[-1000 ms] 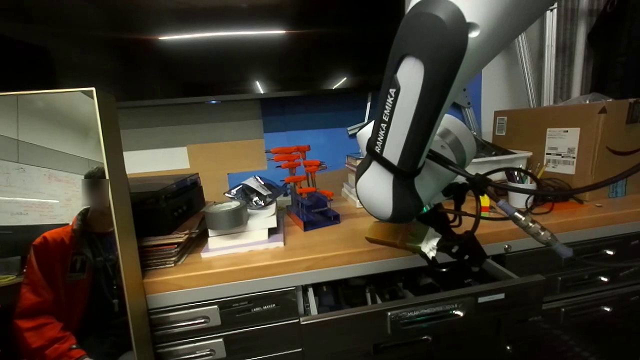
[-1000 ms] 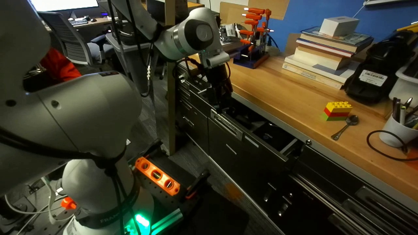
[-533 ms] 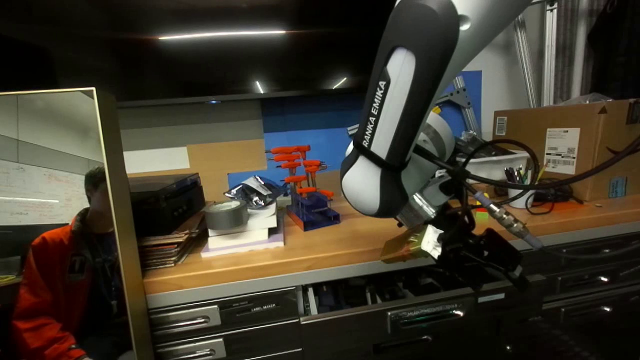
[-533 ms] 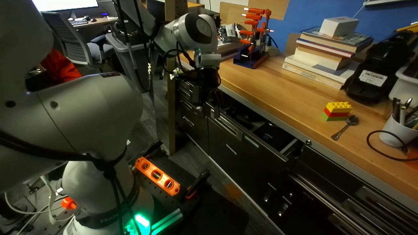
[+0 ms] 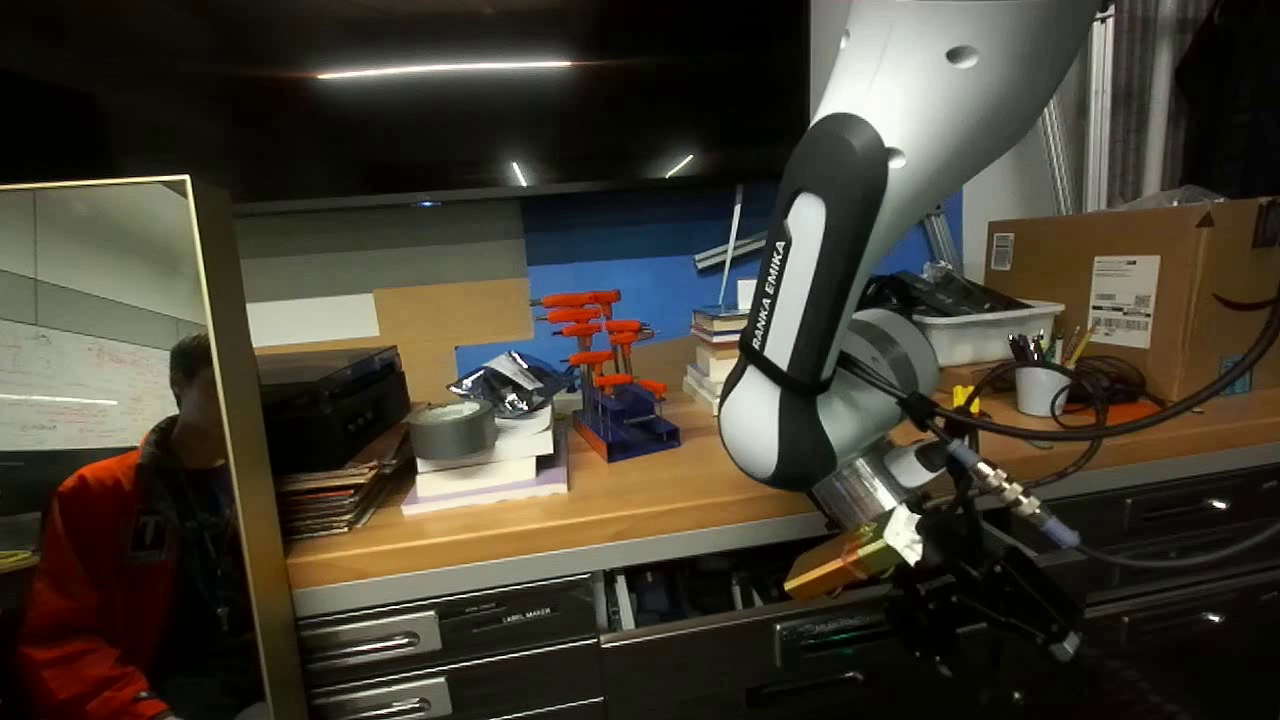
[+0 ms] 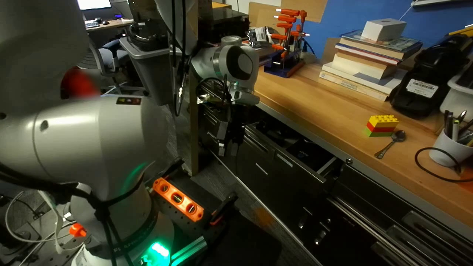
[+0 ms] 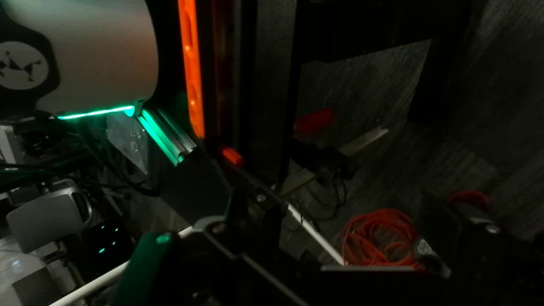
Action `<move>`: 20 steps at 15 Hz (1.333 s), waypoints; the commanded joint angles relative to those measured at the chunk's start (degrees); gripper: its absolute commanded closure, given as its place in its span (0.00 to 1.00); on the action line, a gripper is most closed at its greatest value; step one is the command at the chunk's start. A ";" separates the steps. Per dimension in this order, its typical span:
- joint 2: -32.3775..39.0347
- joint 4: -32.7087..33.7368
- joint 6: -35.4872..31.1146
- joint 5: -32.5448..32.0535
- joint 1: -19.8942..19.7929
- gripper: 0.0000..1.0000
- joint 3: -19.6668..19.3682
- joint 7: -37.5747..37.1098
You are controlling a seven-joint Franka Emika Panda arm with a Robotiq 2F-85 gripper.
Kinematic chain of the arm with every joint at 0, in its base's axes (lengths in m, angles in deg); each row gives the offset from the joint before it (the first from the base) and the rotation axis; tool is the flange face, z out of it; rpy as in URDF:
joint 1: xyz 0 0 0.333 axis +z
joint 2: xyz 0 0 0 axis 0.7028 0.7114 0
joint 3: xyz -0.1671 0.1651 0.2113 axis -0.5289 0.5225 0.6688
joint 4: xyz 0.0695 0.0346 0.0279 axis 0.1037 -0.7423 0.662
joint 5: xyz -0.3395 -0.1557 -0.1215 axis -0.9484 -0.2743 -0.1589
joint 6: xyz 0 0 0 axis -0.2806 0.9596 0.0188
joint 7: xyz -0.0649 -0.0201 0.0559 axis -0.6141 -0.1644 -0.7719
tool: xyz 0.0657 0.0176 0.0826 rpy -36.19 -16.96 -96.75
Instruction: Put the black objects in the drawer and close it
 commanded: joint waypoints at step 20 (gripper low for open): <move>14.52 9.33 -63.43 16.42 -43.06 0.00 43.07 6.28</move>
